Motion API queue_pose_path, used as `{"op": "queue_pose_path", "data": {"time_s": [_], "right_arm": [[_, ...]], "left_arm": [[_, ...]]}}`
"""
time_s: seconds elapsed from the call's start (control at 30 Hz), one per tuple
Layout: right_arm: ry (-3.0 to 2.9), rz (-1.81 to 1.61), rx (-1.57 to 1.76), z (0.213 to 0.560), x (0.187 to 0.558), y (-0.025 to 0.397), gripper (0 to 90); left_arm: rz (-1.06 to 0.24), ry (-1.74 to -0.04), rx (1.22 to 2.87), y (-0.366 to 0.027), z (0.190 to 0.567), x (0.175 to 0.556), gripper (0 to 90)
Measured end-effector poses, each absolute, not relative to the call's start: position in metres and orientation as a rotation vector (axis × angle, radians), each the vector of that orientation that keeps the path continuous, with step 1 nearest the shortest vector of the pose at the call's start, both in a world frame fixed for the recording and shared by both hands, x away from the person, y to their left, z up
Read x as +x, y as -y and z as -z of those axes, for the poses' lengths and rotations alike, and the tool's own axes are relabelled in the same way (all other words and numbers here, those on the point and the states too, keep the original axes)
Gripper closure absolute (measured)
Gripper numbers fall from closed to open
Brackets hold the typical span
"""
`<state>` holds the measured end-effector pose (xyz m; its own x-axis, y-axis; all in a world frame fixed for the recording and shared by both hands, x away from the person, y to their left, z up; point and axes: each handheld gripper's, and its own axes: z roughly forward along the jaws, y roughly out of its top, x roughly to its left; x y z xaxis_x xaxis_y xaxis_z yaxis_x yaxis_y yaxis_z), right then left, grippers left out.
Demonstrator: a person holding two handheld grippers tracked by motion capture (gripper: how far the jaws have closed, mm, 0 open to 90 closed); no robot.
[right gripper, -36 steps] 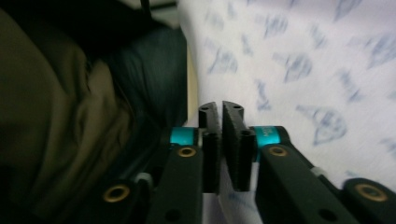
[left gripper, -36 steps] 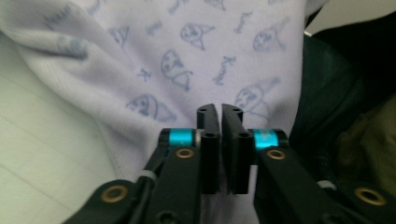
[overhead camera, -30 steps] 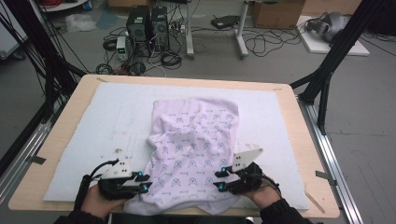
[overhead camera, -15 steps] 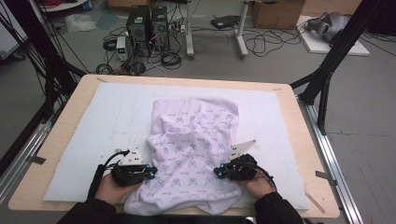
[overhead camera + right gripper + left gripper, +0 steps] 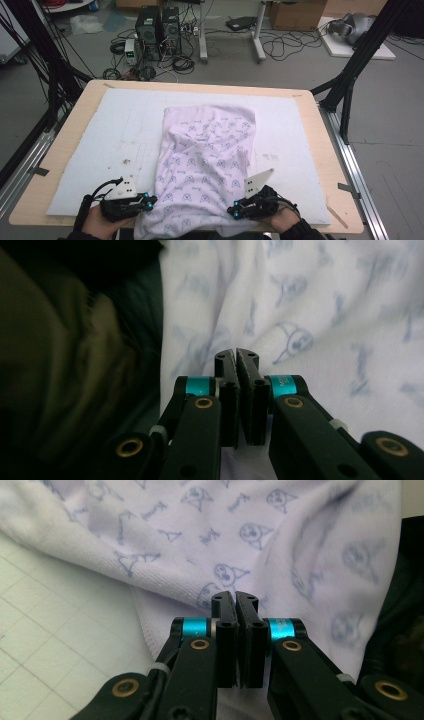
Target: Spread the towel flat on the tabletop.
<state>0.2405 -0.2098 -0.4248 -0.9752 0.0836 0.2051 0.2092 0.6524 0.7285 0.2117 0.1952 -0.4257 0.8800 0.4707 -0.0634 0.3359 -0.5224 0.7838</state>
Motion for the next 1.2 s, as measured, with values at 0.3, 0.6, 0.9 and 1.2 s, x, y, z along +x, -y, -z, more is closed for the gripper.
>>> {"op": "queue_pose_path", "data": {"time_s": [0.3, 0.6, 0.9, 1.2], "right_arm": [[2.899, 1.246, -0.5, 0.426, 0.287, 0.214, 61.1], [2.888, 1.183, -0.504, 0.44, 0.297, 0.211, 87.6], [2.875, 1.174, -0.396, 0.437, 0.269, 0.213, 87.7], [2.865, 1.296, -0.354, 0.419, 0.248, 0.22, 72.0]], "left_arm": [[-0.228, -0.659, 2.154, -0.183, 0.429, 0.26, 59.9], [-0.224, -0.66, 2.22, -0.174, 0.439, 0.266, 88.0], [-0.226, -0.658, 2.218, -0.197, 0.437, 0.232, 88.4], [-0.219, -0.582, 2.178, -0.195, 0.422, 0.215, 69.2]]}}
